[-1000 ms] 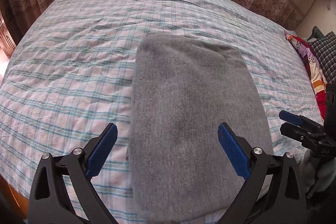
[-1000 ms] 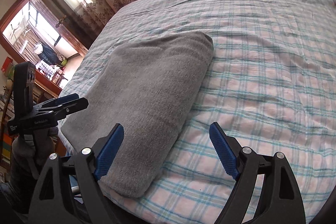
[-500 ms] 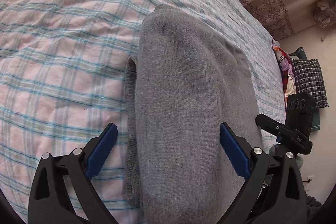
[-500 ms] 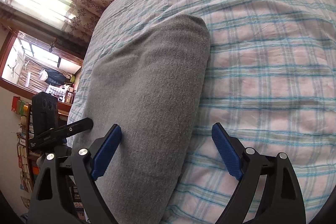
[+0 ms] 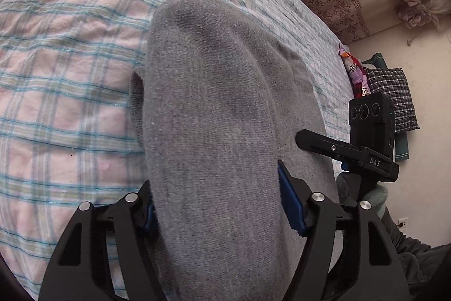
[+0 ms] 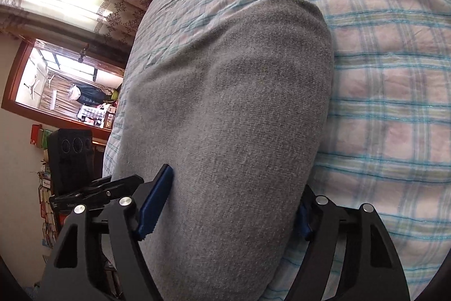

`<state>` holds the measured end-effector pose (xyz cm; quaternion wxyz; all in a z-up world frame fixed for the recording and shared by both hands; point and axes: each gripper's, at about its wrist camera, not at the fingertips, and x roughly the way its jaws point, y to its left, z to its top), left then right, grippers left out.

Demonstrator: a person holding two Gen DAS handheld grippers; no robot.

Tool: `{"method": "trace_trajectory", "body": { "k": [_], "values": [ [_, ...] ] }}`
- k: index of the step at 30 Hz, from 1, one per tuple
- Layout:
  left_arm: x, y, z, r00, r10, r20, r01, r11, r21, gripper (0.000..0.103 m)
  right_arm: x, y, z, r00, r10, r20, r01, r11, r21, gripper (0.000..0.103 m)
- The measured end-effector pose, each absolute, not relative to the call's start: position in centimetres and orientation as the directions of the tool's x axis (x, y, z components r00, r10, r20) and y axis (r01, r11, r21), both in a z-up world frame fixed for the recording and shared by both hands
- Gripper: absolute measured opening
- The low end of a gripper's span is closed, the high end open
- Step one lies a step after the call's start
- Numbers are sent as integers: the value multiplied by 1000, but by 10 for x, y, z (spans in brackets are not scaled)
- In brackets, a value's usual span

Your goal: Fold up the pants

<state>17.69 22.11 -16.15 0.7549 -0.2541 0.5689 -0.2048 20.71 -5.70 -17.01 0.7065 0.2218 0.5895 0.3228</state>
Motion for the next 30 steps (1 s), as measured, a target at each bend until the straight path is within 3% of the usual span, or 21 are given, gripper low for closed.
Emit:
{"method": "trace_trajectory", "body": {
  "k": [5,8,18,30],
  "values": [
    [169,218,-155,302,-594,-745,24,787,-617,55,207,-51,-156,107,721,-685,-264,685,680,45],
    [169,216,-149,312,-586,-748,15,790,-613,54,205,-50,-137,125,728,-675,-312,674,670,41],
    [207,156,-112,329,-624,-708,122,772,-624,47,224,-103,-70,279,731,-623,-389,679,622,37],
    [304,8,-95,269,-685,-677,283,728,-624,47,287,-246,-45,465,634,-618,-276,767,580,37]
  ]
}}
